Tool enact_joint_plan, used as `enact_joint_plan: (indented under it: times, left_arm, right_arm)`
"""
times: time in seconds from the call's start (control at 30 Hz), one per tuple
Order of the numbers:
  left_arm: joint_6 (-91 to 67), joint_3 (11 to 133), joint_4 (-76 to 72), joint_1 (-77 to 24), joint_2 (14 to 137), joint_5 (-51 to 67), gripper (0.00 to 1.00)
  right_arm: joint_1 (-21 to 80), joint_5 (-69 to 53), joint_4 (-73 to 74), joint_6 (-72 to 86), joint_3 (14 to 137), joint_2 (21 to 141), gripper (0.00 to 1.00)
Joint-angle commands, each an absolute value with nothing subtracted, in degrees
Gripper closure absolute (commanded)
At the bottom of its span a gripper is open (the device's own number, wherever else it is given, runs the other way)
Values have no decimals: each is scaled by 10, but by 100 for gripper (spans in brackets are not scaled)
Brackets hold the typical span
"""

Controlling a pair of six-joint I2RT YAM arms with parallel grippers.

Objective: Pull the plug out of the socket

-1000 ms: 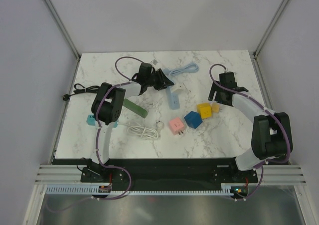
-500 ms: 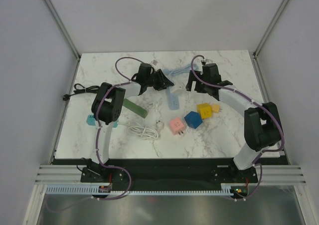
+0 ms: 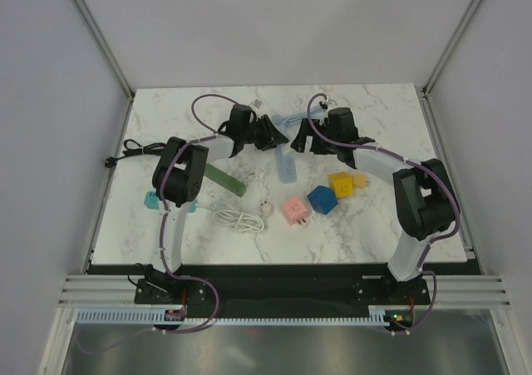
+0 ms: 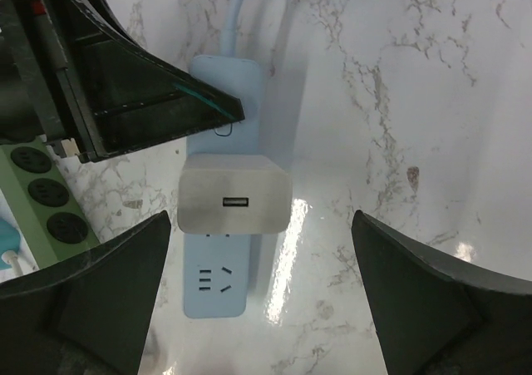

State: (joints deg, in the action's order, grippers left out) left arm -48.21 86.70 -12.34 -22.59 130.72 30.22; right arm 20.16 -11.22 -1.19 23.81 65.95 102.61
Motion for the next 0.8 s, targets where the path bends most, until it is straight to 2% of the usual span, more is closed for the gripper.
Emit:
enact_joint_plan:
  times: [0.0, 0.27, 0.5, 0.7, 0.77]
  left_arm:
    - [-428, 889, -133, -232, 1319, 314, 98]
    - [-428, 896, -130, -232, 1325, 316, 98]
    - [-431, 896, -129, -231, 1328, 320, 98]
    - [-432, 899, -130, -232, 1332, 322, 98]
    - [-432, 901, -130, -232, 1332, 322, 98]
  right_arm:
    - [207, -148, -67, 244, 679, 1047, 3]
    - [207, -160, -100, 258, 667, 1056, 3]
    - [207, -173, -107, 276, 682, 1092, 8]
    - [207, -180, -123, 291, 685, 1107, 17]
    - [207, -182, -129, 294, 689, 1114, 25]
